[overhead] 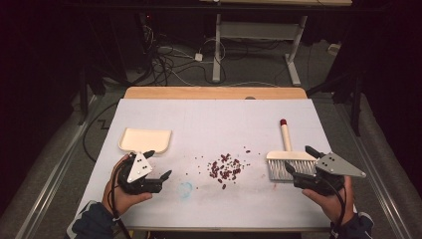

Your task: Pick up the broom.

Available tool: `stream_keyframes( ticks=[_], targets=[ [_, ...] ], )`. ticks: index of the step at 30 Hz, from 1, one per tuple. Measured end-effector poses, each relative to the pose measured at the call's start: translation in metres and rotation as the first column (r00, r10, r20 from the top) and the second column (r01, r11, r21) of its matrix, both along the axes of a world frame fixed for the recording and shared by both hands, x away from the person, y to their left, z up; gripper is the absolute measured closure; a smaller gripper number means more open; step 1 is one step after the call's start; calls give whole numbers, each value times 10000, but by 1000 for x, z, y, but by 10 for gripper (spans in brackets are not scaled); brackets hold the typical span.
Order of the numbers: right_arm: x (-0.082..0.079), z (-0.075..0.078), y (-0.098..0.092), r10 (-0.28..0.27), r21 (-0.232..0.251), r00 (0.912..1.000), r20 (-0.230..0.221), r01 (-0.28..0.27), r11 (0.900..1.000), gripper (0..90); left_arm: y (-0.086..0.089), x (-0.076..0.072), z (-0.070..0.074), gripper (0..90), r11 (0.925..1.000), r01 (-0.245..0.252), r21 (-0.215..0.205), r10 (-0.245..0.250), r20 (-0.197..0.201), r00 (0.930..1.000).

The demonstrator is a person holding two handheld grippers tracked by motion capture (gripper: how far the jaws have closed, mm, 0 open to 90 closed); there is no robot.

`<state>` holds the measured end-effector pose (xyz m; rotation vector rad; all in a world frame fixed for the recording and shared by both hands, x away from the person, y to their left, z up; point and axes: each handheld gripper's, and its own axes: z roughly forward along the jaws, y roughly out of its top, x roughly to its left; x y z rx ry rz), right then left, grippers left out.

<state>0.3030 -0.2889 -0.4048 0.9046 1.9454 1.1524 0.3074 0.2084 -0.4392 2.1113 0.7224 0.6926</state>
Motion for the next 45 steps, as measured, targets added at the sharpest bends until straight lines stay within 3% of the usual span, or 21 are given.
stream_keyframes(
  ticks=[14, 19, 20, 23, 24, 25, 29, 30, 31, 32, 34, 35, 36, 39, 42, 43, 45],
  targets=[
    [2, 0, -2, -199, -77, 9998, -82, 198, 9998, 203, -2, 2, -3, 182, 9997, 191, 152, -190, -24, 9998],
    [11, -3, -3, -644, -334, 9967, -498, 627, 9975, 239, -6, 2, -3, 183, 9992, 312, 260, -311, -31, 9995],
    [18, -4, -4, -942, -295, 9908, -972, 918, 9953, 242, -7, 2, -4, 183, 9989, 335, 340, -334, -35, 9994],
    [27, -4, -5, -1105, -271, 9855, -1287, 1079, 9938, 243, -9, 1, -4, 184, 9984, 401, 404, -400, -32, 9992],
    [34, -2, -5, -1304, -369, 9796, -1529, 1262, 9913, 243, -10, 1, -5, 184, 9982, 406, 442, -404, -49, 9992],
    [52, 1, -6, -1580, -558, 9665, -2023, 1497, 9872, 243, -10, 2, -5, 185, 9980, 407, 484, -405, -54, 9992],
    [86, 5, -4, -2058, -696, 9352, -2881, 1939, 9786, 239, -9, 3, -6, 185, 9982, 365, 467, -358, -154, 9992],
    [97, 4, -2, -2181, -883, 9227, -3179, 2003, 9758, 239, -9, 4, -7, 185, 9982, 370, 470, -362, -182, 9992],
    [97, 4, -2, -2181, -883, 9227, -3179, 2003, 9758, 239, -9, 4, -7, 185, 9981, 378, 492, -369, -208, 9991],
    [117, 0, 3, -2297, -1047, 8953, -3818, 2050, 9731, 239, -9, 3, -7, 185, 9979, 377, 519, -365, -225, 9991],
    [136, -6, 10, -2719, -1748, 8673, -4170, 2171, 9604, 241, -10, 3, -8, 185, 9977, 371, 566, -358, -238, 9991],
    [145, -10, 11, -2838, -1763, 8503, -4433, 2277, 9576, 262, -10, 2, -8, 185, 9977, 359, 580, -346, -230, 9991],
    [154, -15, 11, -2986, -1804, 8277, -4751, 2405, 9537, 293, -10, 1, -7, 185, 9976, 339, 603, -327, -210, 9992],
    [174, -29, 10, -3470, -2238, 7784, -5232, 2674, 9372, 353, -10, 0, -8, 185, 9971, 330, 684, -317, -203, 9993],
    [184, -44, 9, -3593, -2459, 7131, -6020, 2625, 9331, 433, -10, 1, -9, 185, 9964, 340, 773, -320, -267, 9991],
    [184, -44, 9, -3593, -2459, 7131, -6020, 2625, 9331, 433, -10, 1, -9, 185, 9964, 340, 773, -320, -267, 9991],
    [186, -43, 13, -3614, -2609, 7158, -5976, 2526, 9317, 532, -10, 1, -10, 186, 9962, 347, 797, -324, -307, 9990]
  ],
)
